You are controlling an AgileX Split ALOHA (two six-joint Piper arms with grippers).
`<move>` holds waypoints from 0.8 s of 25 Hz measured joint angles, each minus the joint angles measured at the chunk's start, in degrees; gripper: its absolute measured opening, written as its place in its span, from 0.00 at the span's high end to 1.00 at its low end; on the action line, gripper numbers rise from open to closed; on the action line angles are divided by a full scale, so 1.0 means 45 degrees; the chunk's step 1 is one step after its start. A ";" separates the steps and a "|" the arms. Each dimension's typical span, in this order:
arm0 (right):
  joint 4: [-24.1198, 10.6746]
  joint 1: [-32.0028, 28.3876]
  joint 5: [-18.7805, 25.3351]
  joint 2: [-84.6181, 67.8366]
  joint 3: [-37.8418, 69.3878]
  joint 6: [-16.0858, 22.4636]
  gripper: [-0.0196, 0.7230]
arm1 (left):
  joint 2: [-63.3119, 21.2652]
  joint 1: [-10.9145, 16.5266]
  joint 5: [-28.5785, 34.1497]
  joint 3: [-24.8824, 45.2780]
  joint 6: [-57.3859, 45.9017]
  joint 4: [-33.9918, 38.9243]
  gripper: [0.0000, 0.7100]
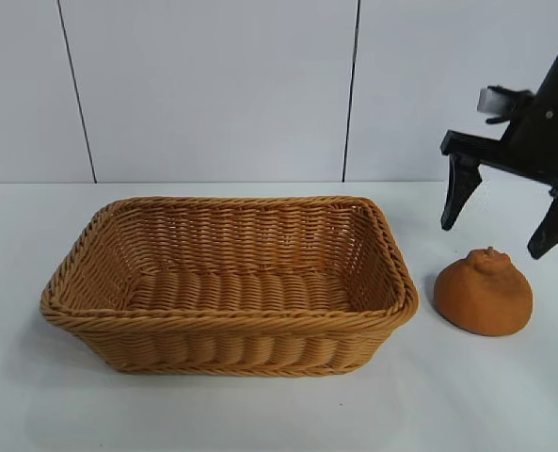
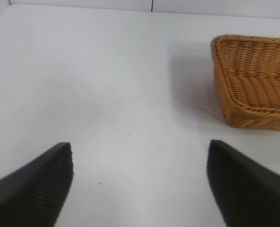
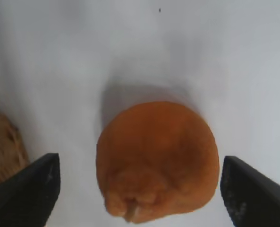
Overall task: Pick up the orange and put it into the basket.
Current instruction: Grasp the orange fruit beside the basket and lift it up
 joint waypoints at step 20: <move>0.0175 0.0000 0.0461 -0.0053 -0.0049 -0.0871 0.92 | 0.0000 0.0000 0.0000 0.0000 0.0000 0.0000 0.22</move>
